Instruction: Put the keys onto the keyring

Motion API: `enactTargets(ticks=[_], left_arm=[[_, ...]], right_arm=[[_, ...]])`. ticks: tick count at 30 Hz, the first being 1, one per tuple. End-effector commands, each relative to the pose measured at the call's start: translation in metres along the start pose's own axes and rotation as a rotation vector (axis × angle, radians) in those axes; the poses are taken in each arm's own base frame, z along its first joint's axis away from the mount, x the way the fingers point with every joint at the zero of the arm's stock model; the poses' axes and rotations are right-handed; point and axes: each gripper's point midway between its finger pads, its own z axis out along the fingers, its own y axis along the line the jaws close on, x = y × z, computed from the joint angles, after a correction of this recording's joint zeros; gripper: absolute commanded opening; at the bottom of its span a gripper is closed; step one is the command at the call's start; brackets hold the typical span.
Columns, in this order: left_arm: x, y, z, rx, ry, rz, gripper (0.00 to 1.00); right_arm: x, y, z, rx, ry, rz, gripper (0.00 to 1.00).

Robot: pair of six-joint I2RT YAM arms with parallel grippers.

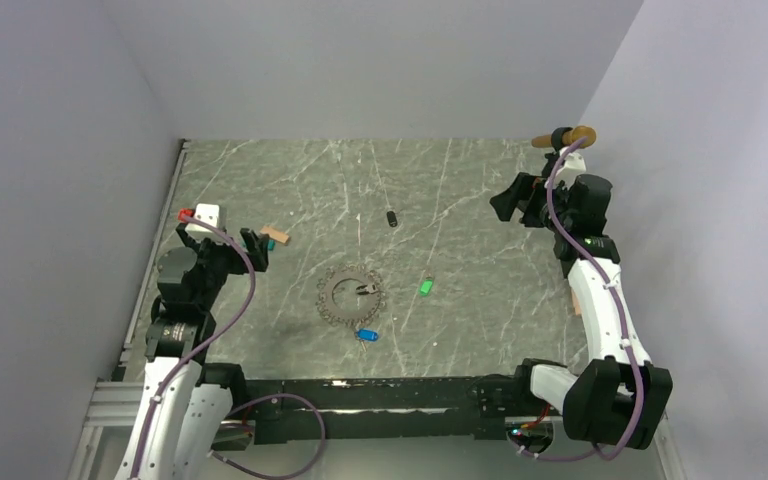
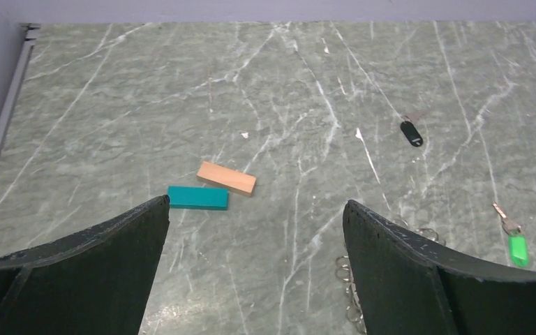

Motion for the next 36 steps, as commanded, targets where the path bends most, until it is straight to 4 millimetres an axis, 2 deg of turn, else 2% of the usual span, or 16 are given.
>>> enactTargets(ticks=[1, 4, 10, 13, 20, 25, 30, 34, 36], left_arm=[[-0.021, -0.020, -0.002, 0.106, -0.054, -0.003, 0.98], [-0.020, -0.029, -0.002, 0.157, -0.045, -0.002, 0.98], [-0.016, -0.049, -0.004, 0.270, -0.027, 0.005, 0.98], [-0.014, -0.056, -0.003, 0.312, -0.015, 0.000, 0.98], [-0.003, -0.084, -0.004, 0.483, 0.052, -0.011, 0.98], [0.001, -0.090, -0.002, 0.526, 0.085, -0.018, 0.98], [0.004, -0.104, -0.004, 0.626, 0.096, -0.031, 0.98], [0.008, -0.123, -0.010, 0.754, 0.113, -0.056, 0.98], [0.013, -0.135, -0.013, 0.806, 0.139, -0.058, 0.98]], right_arm=[[-0.006, 0.004, -0.002, -0.019, -0.028, 0.022, 1.00], [0.002, 0.019, -0.003, -0.116, -0.012, -0.027, 1.00], [0.028, 0.058, -0.011, -0.420, 0.011, -0.171, 1.00], [0.054, 0.089, -0.021, -0.653, 0.054, -0.316, 1.00], [0.114, 0.136, -0.030, -0.985, 0.209, -0.704, 1.00], [0.164, 0.150, -0.032, -1.204, 0.278, -0.995, 1.00], [0.200, 0.154, -0.027, -1.260, 0.349, -1.093, 1.00], [0.201, 0.160, -0.028, -1.257, 0.362, -1.044, 1.00], [0.193, 0.167, -0.031, -1.262, 0.367, -0.995, 1.00]])
